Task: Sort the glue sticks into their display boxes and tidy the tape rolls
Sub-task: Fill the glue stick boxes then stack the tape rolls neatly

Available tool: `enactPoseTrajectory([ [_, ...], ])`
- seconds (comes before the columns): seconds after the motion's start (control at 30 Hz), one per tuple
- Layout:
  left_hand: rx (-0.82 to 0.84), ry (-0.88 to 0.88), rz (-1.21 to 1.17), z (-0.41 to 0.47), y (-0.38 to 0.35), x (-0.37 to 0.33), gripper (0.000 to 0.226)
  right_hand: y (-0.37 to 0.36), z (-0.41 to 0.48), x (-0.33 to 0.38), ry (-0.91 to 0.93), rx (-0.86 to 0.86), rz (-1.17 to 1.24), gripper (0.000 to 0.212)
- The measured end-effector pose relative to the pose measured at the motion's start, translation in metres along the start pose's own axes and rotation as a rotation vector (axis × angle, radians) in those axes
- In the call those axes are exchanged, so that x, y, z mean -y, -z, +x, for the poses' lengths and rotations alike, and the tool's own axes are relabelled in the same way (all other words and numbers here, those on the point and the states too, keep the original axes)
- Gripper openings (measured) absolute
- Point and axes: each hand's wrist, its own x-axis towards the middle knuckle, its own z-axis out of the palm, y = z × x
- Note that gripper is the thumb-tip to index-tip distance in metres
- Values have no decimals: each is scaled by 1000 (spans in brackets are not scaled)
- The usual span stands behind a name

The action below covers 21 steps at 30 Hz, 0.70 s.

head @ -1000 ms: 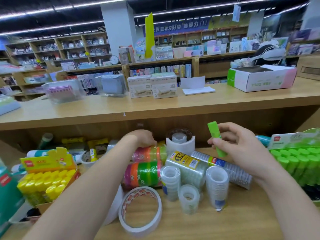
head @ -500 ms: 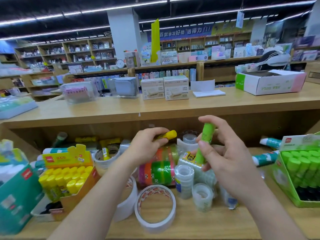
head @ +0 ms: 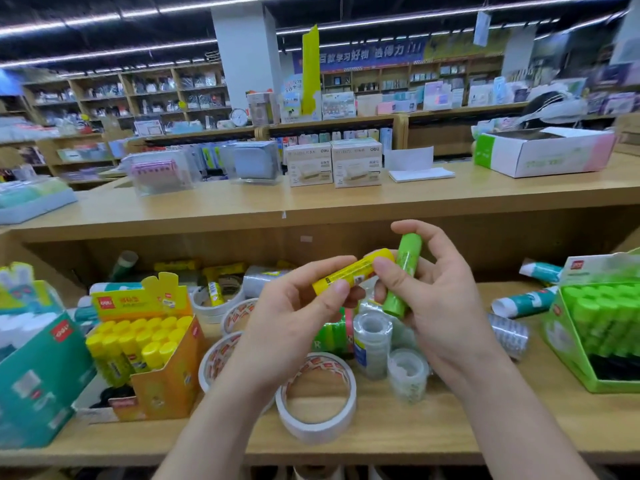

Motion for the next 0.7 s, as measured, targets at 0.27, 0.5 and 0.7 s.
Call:
enactPoseTrajectory([
  [0.27,57,3,-135,-14,-10,4,43,-4,-19,12,-29,31,6,38],
  [0.5,251,-17,-126,-25,-21,-1,65,20,-44,16,-81,112,7,40],
  [0.7,233,-46,-225,-33,-75,-6,46,65,-69,42,46,-164,-129,53],
])
